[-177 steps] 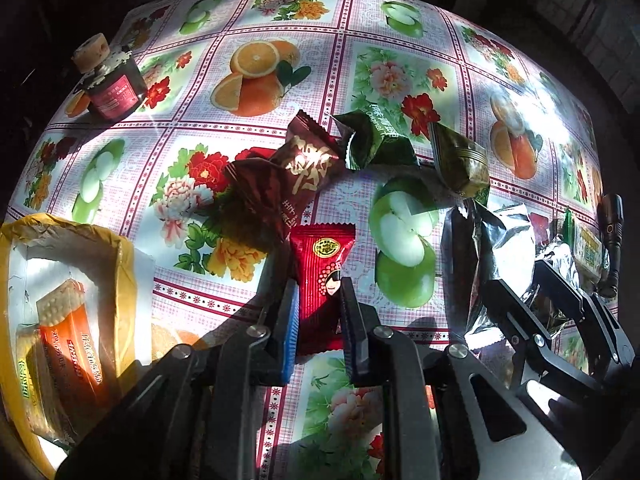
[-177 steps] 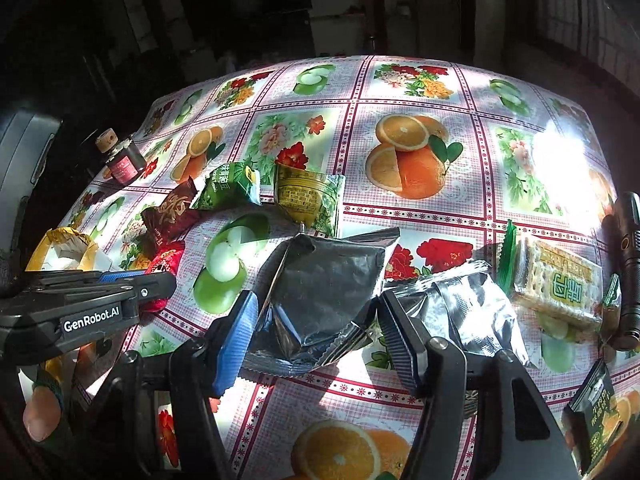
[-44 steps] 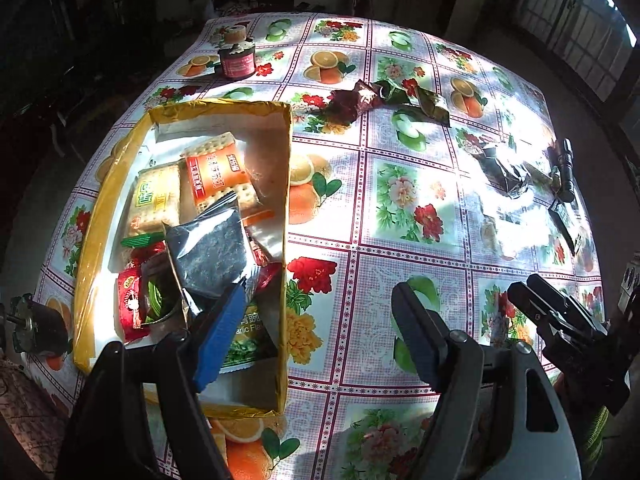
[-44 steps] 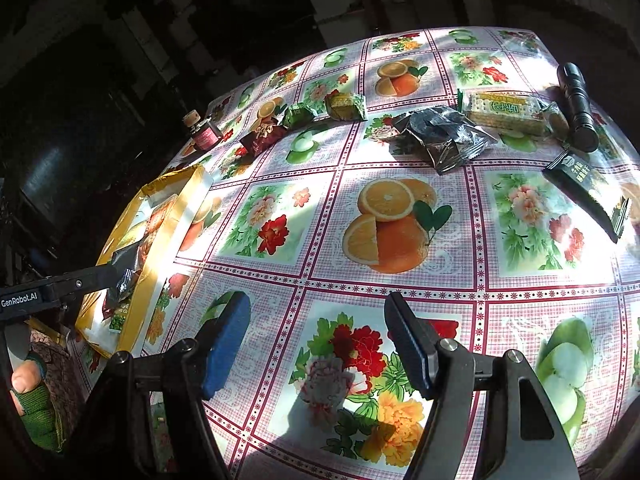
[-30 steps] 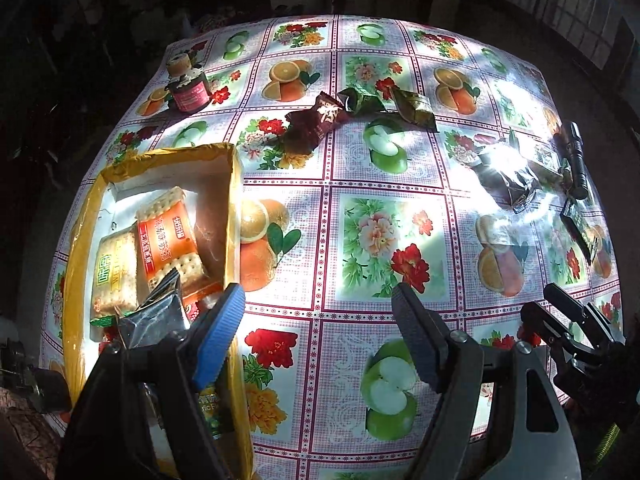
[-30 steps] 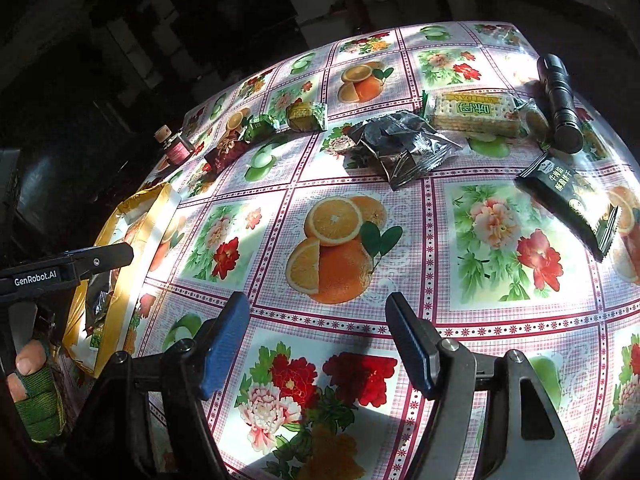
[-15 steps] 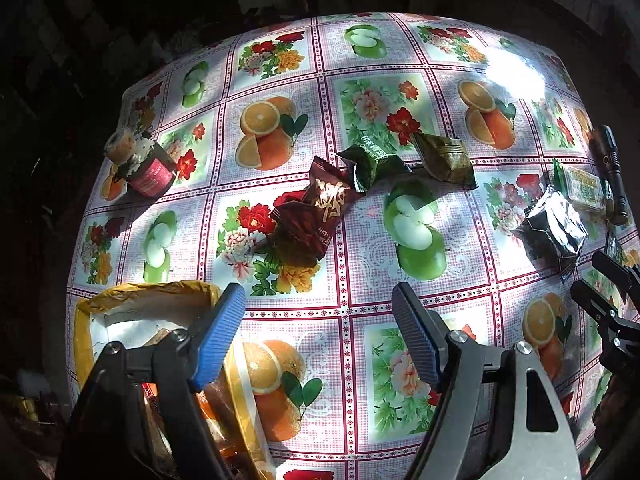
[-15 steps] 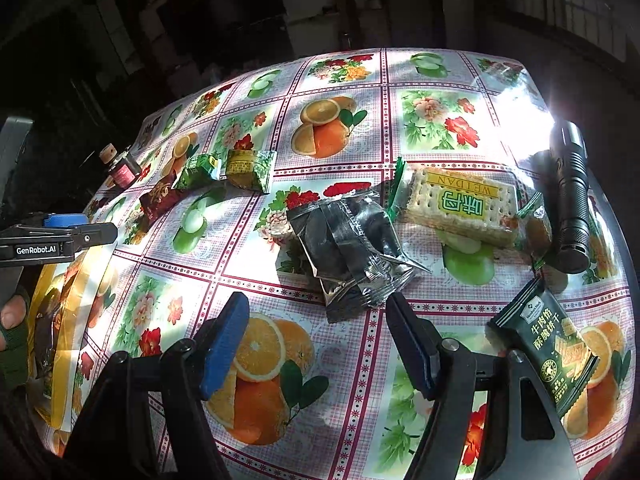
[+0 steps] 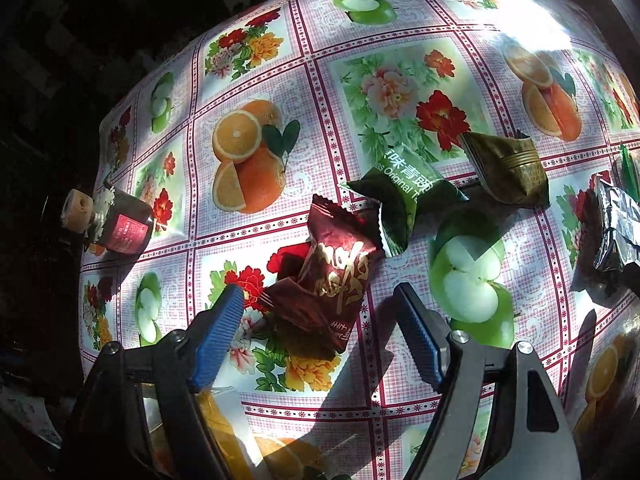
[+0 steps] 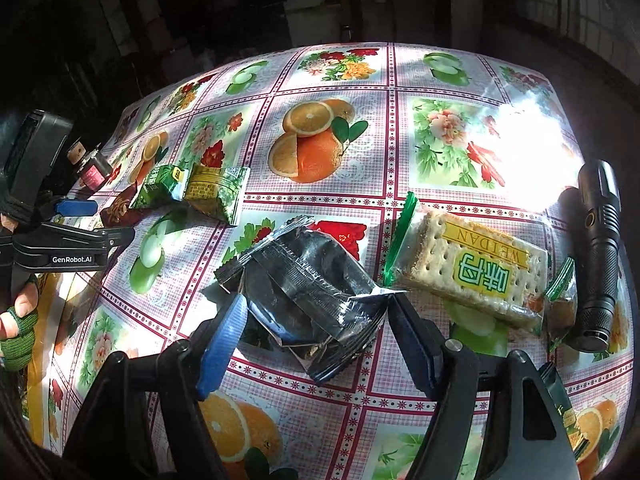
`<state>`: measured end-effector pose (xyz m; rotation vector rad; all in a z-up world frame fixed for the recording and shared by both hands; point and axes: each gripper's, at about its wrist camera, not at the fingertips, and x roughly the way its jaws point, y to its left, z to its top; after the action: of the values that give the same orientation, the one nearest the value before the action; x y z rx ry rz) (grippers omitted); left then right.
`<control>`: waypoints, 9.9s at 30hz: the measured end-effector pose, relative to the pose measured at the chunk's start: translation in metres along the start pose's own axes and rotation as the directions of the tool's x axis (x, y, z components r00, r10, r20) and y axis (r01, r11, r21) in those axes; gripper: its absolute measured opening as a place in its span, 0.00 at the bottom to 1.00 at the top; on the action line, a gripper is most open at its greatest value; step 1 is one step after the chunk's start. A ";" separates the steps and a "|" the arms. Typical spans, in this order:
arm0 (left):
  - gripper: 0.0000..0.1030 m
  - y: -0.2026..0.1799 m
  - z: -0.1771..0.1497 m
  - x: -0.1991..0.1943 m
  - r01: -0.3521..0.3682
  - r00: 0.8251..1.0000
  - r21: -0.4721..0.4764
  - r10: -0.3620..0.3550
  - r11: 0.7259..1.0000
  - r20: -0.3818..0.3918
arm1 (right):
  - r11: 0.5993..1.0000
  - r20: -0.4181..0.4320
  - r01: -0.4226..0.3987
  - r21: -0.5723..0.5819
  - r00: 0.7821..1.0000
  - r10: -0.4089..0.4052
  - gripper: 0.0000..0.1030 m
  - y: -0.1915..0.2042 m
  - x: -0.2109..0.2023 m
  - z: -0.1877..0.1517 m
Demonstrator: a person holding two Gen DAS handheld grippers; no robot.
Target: Organize snacks
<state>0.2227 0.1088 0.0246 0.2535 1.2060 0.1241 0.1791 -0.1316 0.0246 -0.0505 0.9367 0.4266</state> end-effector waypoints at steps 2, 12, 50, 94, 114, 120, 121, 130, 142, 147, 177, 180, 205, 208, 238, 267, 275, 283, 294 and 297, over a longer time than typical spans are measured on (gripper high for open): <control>0.75 0.001 0.001 0.002 0.014 1.000 -0.005 -0.014 1.000 0.006 | 0.998 0.015 -0.017 -0.062 1.000 0.018 0.71 0.003 -0.002 0.002; 0.49 0.004 0.005 0.006 0.150 0.989 -0.035 -0.150 0.988 0.009 | 0.964 -0.055 -0.019 -0.264 0.998 0.005 0.75 0.025 0.026 0.020; 0.45 -0.016 -0.214 -0.138 0.380 0.925 -0.224 -0.365 0.897 0.109 | 0.931 0.087 -0.357 0.077 0.933 0.350 0.59 0.079 -0.108 -0.124; 0.45 0.050 -0.283 -0.156 0.256 0.966 -0.360 -0.218 0.897 0.142 | 0.916 0.021 -0.401 -0.024 0.915 0.402 0.59 0.167 -0.110 -0.130; 0.45 0.129 -0.311 -0.129 0.288 0.957 -0.505 -0.251 0.813 0.142 | 0.876 -0.032 -0.452 -0.169 0.891 0.453 0.58 0.255 -0.086 -0.092; 0.45 0.140 -0.318 -0.122 0.292 0.956 -0.529 -0.258 0.796 0.139 | 0.864 -0.049 -0.447 -0.233 0.893 0.448 0.58 0.285 -0.065 -0.077; 0.45 0.141 -0.319 -0.120 0.294 0.955 -0.531 -0.261 0.795 0.138 | 0.863 -0.051 -0.445 -0.240 0.893 0.446 0.58 0.289 -0.061 -0.075; 0.45 0.140 -0.317 -0.107 0.294 0.954 -0.535 -0.277 0.792 0.115 | 0.874 -0.062 -0.410 -0.261 0.910 0.409 0.58 0.310 -0.027 -0.048; 0.48 0.131 -0.312 -0.099 0.229 0.972 -0.524 -0.220 0.820 0.079 | 0.879 -0.104 -0.393 -0.271 0.919 0.379 0.59 0.320 0.003 -0.041; 0.67 0.132 -0.313 -0.099 0.211 0.976 -0.534 -0.207 0.819 0.067 | 0.880 -0.101 -0.403 -0.252 0.915 0.390 0.59 0.314 -0.003 -0.043; 0.84 0.067 -0.280 -0.152 0.229 0.972 -0.423 -0.178 0.877 0.156 | 0.951 0.018 -0.299 0.077 0.954 0.299 0.67 0.136 -0.061 -0.103; 0.84 0.054 -0.273 -0.154 0.238 0.969 -0.396 -0.189 0.887 0.159 | 0.952 0.033 -0.291 0.098 0.957 0.289 0.67 0.120 -0.064 -0.107; 0.84 -0.005 -0.156 -0.118 0.195 0.980 -0.320 -0.170 0.927 0.104 | 0.968 0.143 -0.219 0.124 0.969 0.200 0.68 0.045 -0.031 -0.032; 0.84 0.001 -0.134 -0.105 0.171 0.985 -0.319 -0.150 0.932 0.091 | 0.969 0.146 -0.217 0.122 0.969 0.199 0.68 0.051 -0.007 0.000; 0.76 -0.029 0.036 0.008 0.062 0.998 -0.251 -0.053 0.966 0.043 | 0.942 0.155 -0.247 0.228 0.964 0.215 0.38 0.009 -0.013 -0.014; 0.37 -0.033 -0.212 -0.137 0.300 0.951 -0.229 -0.273 0.926 0.143 | 0.943 0.090 -0.296 0.151 0.954 0.285 0.38 0.067 -0.091 -0.135; 0.37 -0.019 -0.249 -0.157 0.303 0.948 -0.253 -0.264 0.919 0.175 | 0.937 0.092 -0.333 0.106 0.942 0.324 0.38 0.094 -0.098 -0.136; 0.37 -0.013 -0.264 -0.164 0.332 0.938 -0.254 -0.289 0.908 0.194 | 0.935 0.085 -0.347 0.065 0.936 0.342 0.38 0.115 -0.099 -0.130; 0.37 -0.003 -0.282 -0.166 0.339 0.935 -0.281 -0.288 0.898 0.206 | 0.937 0.088 -0.350 0.019 0.934 0.347 0.38 0.137 -0.112 -0.132; 0.37 0.000 -0.287 -0.164 0.336 0.936 -0.287 -0.286 0.897 0.203 | 0.936 0.087 -0.351 0.009 0.933 0.349 0.38 0.142 -0.113 -0.132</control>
<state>-0.1032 0.1077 0.0779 -0.2129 1.0373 0.0159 -0.0341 -0.0690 0.0552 0.1591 0.8686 0.7428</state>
